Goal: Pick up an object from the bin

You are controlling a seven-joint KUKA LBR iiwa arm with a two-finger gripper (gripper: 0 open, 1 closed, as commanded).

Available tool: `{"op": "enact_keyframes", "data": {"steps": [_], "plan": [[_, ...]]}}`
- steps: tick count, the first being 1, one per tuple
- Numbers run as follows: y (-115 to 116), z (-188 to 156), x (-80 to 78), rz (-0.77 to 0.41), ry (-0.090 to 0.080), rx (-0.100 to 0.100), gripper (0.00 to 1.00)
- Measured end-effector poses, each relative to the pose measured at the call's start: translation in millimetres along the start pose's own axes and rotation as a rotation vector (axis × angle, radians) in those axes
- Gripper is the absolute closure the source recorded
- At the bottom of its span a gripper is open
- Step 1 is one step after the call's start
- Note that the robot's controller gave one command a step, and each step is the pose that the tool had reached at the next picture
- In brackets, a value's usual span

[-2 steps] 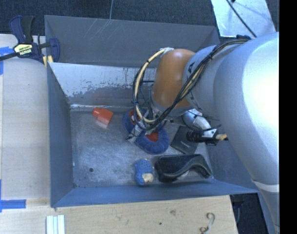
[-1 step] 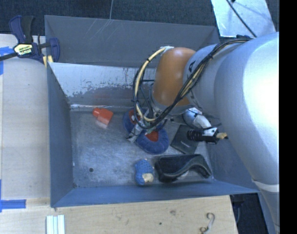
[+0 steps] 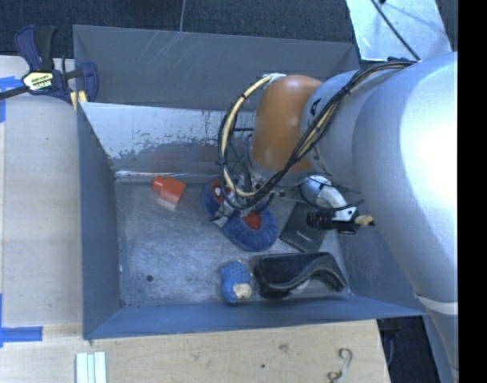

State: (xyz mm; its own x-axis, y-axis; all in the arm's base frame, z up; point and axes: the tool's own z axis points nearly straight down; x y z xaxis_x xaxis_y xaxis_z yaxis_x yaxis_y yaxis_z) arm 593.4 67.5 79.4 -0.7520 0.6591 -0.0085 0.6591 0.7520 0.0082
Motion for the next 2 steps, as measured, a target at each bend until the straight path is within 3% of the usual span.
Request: {"op": "enact_keyframes", "data": {"steps": [2], "plan": [[3, -109, -5.3, -0.005, 0.002, 0.002, 1.0]]}}
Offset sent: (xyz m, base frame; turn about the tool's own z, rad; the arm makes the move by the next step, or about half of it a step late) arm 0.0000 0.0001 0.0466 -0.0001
